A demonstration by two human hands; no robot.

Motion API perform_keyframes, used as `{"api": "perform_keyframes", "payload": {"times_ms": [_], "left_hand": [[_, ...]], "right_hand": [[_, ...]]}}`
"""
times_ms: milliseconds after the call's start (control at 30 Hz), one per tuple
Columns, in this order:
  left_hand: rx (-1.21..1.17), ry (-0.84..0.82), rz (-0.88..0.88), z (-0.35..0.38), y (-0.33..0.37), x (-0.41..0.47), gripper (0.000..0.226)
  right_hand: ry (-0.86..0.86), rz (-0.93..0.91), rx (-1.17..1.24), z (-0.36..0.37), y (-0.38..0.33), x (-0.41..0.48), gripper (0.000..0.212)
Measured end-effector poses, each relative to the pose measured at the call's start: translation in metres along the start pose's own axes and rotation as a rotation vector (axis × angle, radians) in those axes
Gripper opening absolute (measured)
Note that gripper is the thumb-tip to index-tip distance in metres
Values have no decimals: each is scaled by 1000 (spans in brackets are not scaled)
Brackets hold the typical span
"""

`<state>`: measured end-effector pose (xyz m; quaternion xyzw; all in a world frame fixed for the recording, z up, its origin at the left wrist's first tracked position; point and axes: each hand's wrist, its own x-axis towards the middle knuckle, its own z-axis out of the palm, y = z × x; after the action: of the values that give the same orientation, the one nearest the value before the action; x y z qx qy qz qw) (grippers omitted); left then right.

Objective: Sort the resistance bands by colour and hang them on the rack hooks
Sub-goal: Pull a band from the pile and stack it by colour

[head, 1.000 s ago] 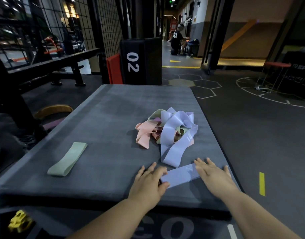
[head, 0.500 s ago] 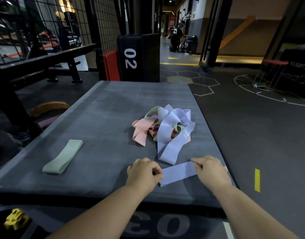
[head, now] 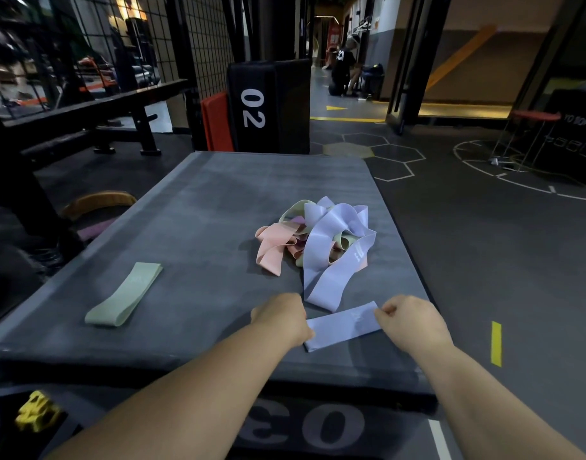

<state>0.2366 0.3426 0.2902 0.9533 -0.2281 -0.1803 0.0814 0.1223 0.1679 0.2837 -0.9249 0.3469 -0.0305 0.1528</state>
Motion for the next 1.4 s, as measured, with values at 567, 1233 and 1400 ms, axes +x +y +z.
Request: {"api": "perform_keyframes", "payload": {"times_ms": [567, 1233, 1400], "left_hand": [[-104, -36, 11, 0, -2, 1, 29], [-760, 2, 18, -43, -94, -28, 18], [-887, 91, -71, -53, -139, -38, 18]], "right_hand": [[-81, 162, 370, -8, -3, 1, 7], [-3, 199, 979, -7, -93, -4, 14], [-51, 77, 860, -3, -157, 3, 12]]}}
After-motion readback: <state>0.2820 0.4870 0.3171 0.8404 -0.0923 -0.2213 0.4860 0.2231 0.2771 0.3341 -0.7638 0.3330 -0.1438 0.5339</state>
